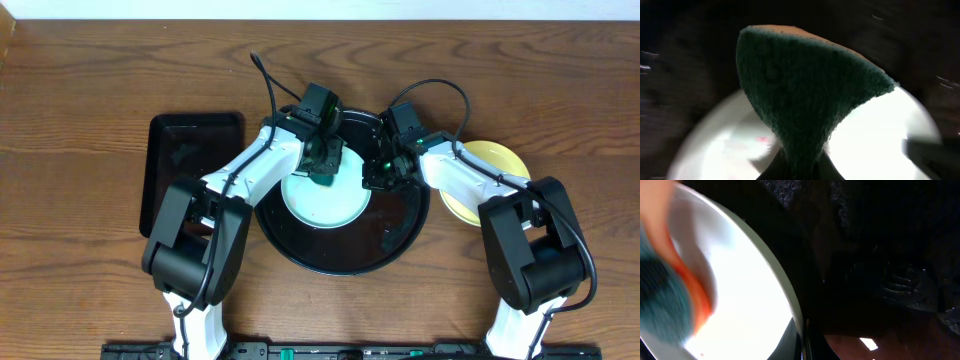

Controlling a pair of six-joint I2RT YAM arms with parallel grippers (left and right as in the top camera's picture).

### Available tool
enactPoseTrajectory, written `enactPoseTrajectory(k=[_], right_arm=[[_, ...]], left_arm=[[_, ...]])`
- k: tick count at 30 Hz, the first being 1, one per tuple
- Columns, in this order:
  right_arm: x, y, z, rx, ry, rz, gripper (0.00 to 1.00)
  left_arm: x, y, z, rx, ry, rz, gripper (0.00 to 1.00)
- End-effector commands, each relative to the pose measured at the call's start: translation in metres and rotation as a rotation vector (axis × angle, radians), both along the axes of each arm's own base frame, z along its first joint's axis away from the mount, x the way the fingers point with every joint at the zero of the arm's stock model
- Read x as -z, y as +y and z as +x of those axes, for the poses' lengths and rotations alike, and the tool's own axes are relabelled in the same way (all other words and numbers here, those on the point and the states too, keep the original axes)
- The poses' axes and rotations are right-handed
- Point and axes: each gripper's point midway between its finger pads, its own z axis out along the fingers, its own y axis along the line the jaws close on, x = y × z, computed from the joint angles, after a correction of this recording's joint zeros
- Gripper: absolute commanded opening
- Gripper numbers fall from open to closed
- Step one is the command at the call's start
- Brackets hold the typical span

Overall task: Clean dirty plates on tray and stack at the side
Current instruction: 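Scrub the pale green plate with the sponge while right gripper holds it, then lift the sponge off the plate and place it on the rectangular tray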

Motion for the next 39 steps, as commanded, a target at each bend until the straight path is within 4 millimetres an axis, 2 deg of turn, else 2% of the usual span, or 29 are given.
enactPoseTrajectory(k=[1, 5, 8, 11, 14, 18, 22, 24, 27, 29, 32, 35, 39], right_arm=[[0.026, -0.005, -0.016, 0.005, 0.071, -0.051, 0.01], [0.026, -0.005, -0.016, 0.004, 0.072, -0.051, 0.01], [0.026, -0.005, -0.016, 0.004, 0.072, -0.051, 0.01], [0.026, -0.005, -0.016, 0.004, 0.07, -0.05, 0.01], [0.026, -0.004, -0.015, 0.004, 0.068, -0.049, 0.01], [0.026, -0.004, -0.015, 0.004, 0.068, -0.049, 0.01], [0.026, -0.005, -0.016, 0.004, 0.07, -0.05, 0.01], [0.026, -0.005, -0.016, 0.004, 0.07, -0.05, 0.01], [0.026, -0.005, -0.016, 0.004, 0.071, -0.051, 0.01], [0.026, -0.005, -0.016, 0.003, 0.071, -0.051, 0.01], [0.026, -0.005, -0.016, 0.0, 0.07, -0.051, 0.01], [0.026, -0.004, -0.016, 0.0, 0.069, -0.051, 0.01], [0.024, -0.002, -0.016, -0.008, 0.067, -0.037, 0.01]], left_arm=[[0.015, 0.04, 0.01, -0.063, -0.047, 0.22, 0.08], [0.022, 0.054, -0.015, -0.098, 0.059, 0.276, 0.07], [0.026, 0.054, -0.05, -0.073, 0.214, 0.257, 0.07], [0.024, 0.035, -0.085, -0.041, 0.382, 0.137, 0.07], [0.017, 0.007, -0.101, -0.017, 0.48, -0.033, 0.08], [0.014, -0.015, -0.085, 0.008, 0.423, -0.144, 0.08], [0.012, -0.023, -0.044, 0.032, 0.241, -0.173, 0.07], [0.013, -0.013, -0.023, 0.006, 0.156, -0.126, 0.07], [0.006, 0.017, 0.003, -0.068, 0.072, -0.012, 0.07], [-0.009, 0.04, 0.014, -0.119, 0.05, 0.05, 0.08], [-0.047, 0.079, 0.027, -0.205, 0.021, 0.127, 0.07], [-0.085, 0.11, 0.028, -0.273, 0.019, 0.143, 0.08], [-0.119, 0.15, 0.011, -0.336, 0.035, 0.152, 0.07]])
